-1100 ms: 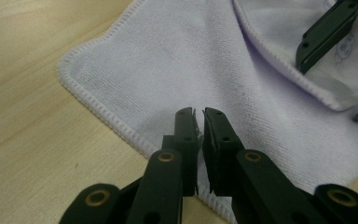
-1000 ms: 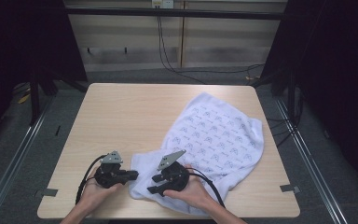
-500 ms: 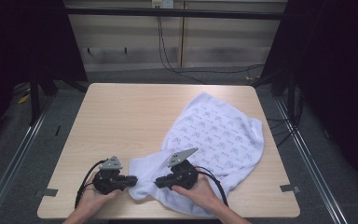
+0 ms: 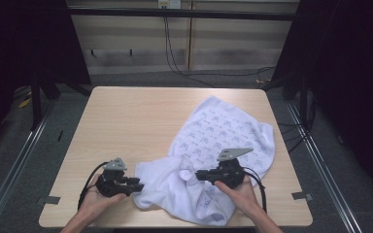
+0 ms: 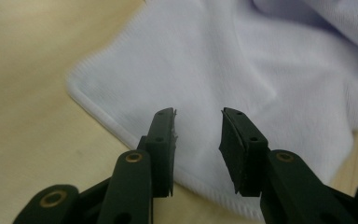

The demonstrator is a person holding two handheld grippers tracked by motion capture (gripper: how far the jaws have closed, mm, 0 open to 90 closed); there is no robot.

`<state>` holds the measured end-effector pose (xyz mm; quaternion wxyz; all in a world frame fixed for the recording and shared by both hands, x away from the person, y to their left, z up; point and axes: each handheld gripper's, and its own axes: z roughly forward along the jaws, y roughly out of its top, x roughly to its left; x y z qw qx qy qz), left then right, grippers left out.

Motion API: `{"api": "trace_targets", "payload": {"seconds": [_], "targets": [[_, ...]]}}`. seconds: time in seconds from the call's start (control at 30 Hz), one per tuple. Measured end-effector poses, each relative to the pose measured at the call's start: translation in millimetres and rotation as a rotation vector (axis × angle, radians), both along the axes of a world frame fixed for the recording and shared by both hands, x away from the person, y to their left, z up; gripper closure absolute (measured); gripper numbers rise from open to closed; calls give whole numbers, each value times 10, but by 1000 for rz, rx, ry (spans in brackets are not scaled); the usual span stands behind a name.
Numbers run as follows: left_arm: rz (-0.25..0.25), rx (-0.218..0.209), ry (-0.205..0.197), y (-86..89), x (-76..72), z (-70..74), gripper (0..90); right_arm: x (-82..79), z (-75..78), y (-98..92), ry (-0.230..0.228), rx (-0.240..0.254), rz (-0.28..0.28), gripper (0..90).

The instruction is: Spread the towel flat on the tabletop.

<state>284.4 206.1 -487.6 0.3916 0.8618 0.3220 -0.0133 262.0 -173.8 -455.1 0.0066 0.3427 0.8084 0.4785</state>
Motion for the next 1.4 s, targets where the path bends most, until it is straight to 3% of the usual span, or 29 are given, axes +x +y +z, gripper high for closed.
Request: {"api": "trace_targets", "payload": {"seconds": [0.03, 0.07, 0.13, 0.2, 0.23, 0.27, 0.3, 0.4, 0.43, 0.5, 0.6, 0.8, 0.83, 0.9, 1.0, 1.03, 1.2, 1.23, 1.27, 1.3, 1.33, 1.37, 1.4], "targets": [[28, -21, -25, 31, 103, 69, 641, -5, 17, -87, -3, 10, -22, 877], [28, -21, -25, 31, 103, 69, 634, -13, 28, -129, -6, 7, -30, 877], [74, -7, -50, 48, 307, 47, 625, -31, 53, -225, -18, 1, -48, 877], [90, -12, -52, 52, 355, 31, 617, -41, 61, -313, -24, -1, -66, 877], [115, 24, -67, 47, 466, 14, 604, -47, 54, -358, -25, 0, -76, 877], [131, 17, -90, 61, 508, 20, 601, -51, 46, -383, -26, -1, -82, 876], [148, -2, -92, 91, 551, 21, 601, -56, 36, -414, -27, -5, -90, 877], [165, 28, -80, 131, 641, 2, 601, -61, 6, -502, -25, -6, -105, 876], [178, 1, -70, 163, 710, -33, 606, -56, -7, -534, -23, -9, -111, 876], [160, -4, -61, 153, 728, -53, 613, -52, -16, -550, -25, -9, -116, 876], [96, 34, -71, 31, 679, -121, 624, -54, -38, -607, -20, -18, -130, 876], [71, 46, -69, -25, 618, -107, 552, -68, -27, -674, -27, -26, -144, 875], [53, 66, -80, -44, 562, -97, 530, -79, -33, -721, -23, -23, -156, 874], [19, 49, -69, -53, 501, -101, 535, -90, -43, -766, -25, -23, -162, 874], [-19, 56, -73, -65, 451, -98, 740, -106, -50, -808, -21, -22, -177, 874], [-37, 50, -59, -65, 436, -104, 827, -120, -56, -847, -23, -26, -181, 874], [-18, 20, -37, -56, 420, -116, 864, -133, -32, -891, -28, -15, -196, 874], [-7, -14, -38, -13, 406, -78, 864, -141, 5, -913, -36, -2, -204, 874], [-7, -14, -38, -13, 406, -78, 864, -150, 26, -924, -39, 4, -209, 874], [3, -69, -58, 47, 350, 23, 864, -175, 68, -939, -50, 17, -213, 874], [3, -69, -58, 47, 350, 23, 864, -175, 68, -939, -50, 17, -213, 874], [9, -135, -86, 114, 256, 153, 864, -245, 155, -962, -68, 41, -212, 874], [9, -135, -86, 114, 256, 153, 864, -245, 155, -962, -68, 41, -212, 874]]}}
